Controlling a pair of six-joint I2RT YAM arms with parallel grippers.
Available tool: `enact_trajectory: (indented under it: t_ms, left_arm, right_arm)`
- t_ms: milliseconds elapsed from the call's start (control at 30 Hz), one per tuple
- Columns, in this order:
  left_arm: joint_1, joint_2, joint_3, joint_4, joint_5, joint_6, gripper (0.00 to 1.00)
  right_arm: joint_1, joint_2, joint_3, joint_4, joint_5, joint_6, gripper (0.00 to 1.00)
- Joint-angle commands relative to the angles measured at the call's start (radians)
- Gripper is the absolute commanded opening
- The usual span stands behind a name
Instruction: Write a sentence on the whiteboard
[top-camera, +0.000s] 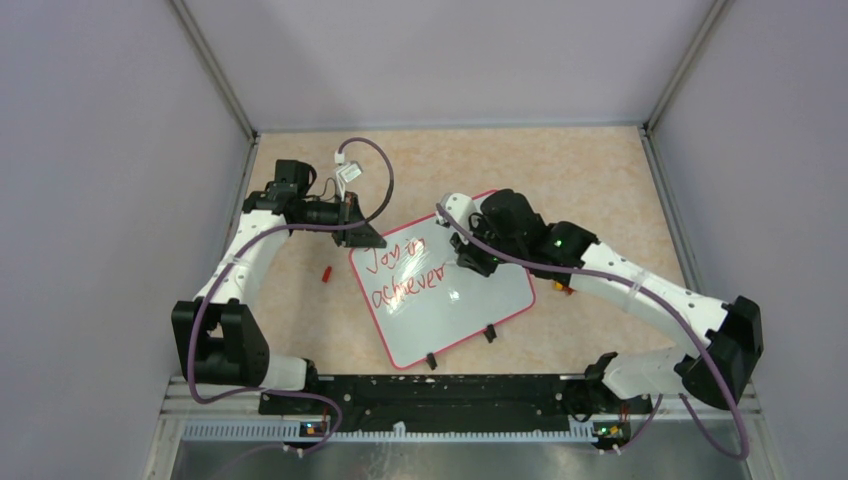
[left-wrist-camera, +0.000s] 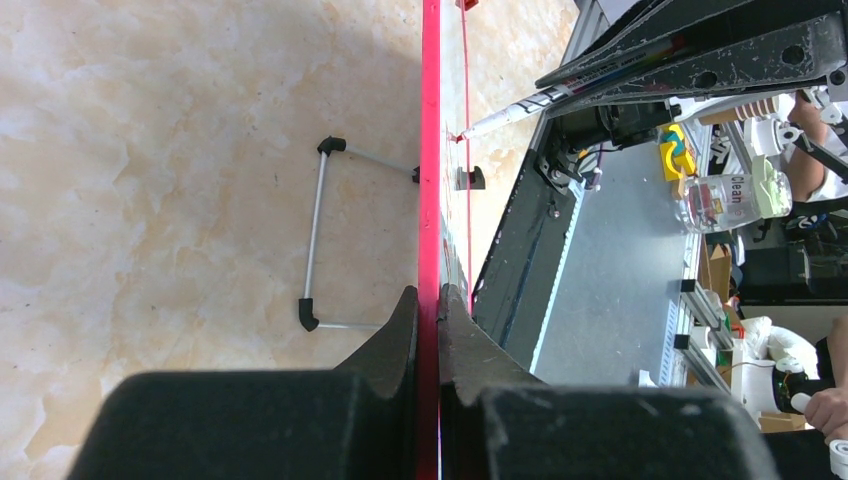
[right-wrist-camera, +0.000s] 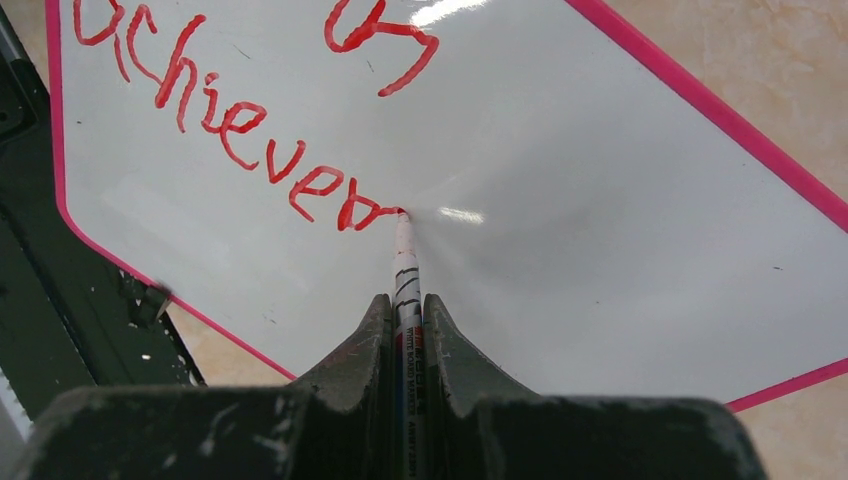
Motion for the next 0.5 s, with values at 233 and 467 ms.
enact_trajectory:
  t_ms: [233, 467]
  left_arm:
    - [0.004, -0.009, -0.01, 0.007, -0.095, 0.031, 0.0]
    - [0.004, -0.006, -0.01, 0.008, -0.093, 0.032, 0.0]
  right_arm:
    - [-0.01, -0.033, -0.045, -0.027, -0.017, -0.023, 0.0]
    - [-0.004, -0.061, -0.022, -0.048, -0.029, -0.019, 0.0]
